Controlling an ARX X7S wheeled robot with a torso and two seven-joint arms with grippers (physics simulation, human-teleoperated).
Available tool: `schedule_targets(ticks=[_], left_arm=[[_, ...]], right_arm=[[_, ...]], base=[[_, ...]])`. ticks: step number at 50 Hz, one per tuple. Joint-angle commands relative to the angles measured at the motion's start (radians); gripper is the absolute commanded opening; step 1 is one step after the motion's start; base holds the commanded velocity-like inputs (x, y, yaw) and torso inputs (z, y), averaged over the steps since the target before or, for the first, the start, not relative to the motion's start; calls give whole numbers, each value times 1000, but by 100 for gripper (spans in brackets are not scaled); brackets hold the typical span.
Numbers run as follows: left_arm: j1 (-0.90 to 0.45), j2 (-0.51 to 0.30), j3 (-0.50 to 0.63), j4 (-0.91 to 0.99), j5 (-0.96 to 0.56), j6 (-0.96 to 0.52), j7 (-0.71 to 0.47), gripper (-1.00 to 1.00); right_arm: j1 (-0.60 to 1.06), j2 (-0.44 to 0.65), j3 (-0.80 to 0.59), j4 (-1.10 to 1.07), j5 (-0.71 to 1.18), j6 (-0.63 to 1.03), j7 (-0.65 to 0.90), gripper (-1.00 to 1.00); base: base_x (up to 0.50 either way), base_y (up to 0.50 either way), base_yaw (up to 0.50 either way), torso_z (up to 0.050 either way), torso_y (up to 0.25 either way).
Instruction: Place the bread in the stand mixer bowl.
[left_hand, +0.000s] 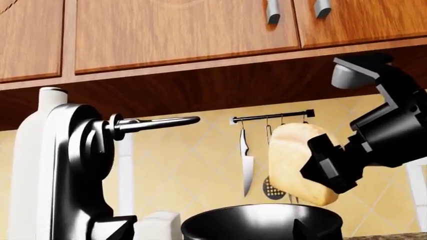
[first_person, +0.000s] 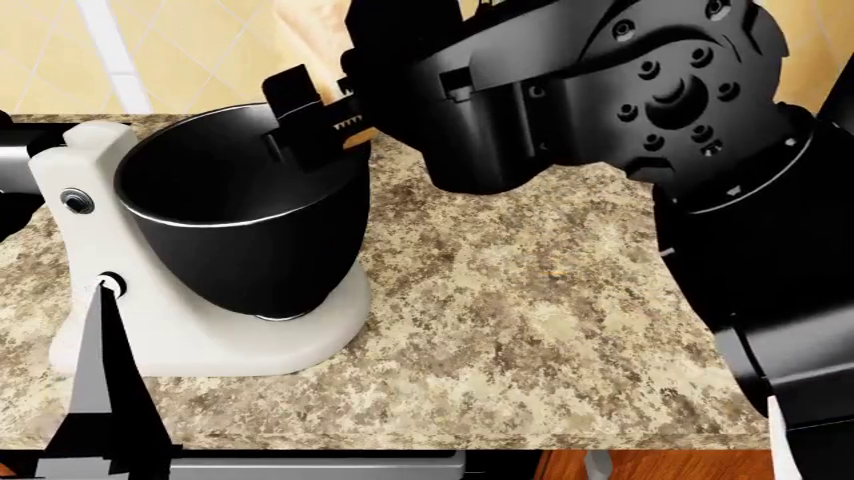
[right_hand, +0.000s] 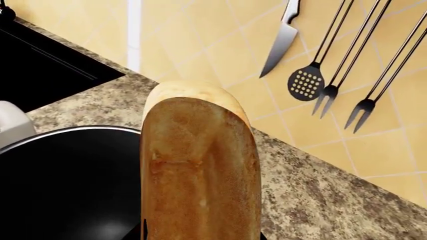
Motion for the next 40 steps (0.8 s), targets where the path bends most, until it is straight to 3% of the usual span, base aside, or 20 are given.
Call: schedule_targets(ticks=[1, 5, 9, 13, 15, 40], left_arm=[[-37, 1, 41, 0, 3, 2, -4, 100], [-52, 8, 52, 0, -6, -5, -4, 100], [-73, 25, 65, 0, -15, -17, -3, 100], [-77, 35, 71, -5, -20, -16, -10, 100], [-82, 37, 69, -5, -28, -20, -5, 100], [-119, 50, 105, -3, -30, -28, -8, 100]], right_arm=[[2, 6, -3, -12, -11, 1, 4, -100], [38, -14, -37, 81, -64, 7, -88, -100], [151, -111, -139, 365, -216, -29, -391, -100], [306, -134, -594, 549, 54, -270, -577, -100], [339, -134, -702, 572, 122, -303, -629, -100], [414, -134, -731, 547, 171, -322, -701, -100]], base=[[0, 0, 0, 0, 0], [0, 0, 0, 0, 0], [0, 0, 0, 0, 0], [0, 0, 0, 0, 0], [0, 0, 0, 0, 0], [0, 0, 0, 0, 0]])
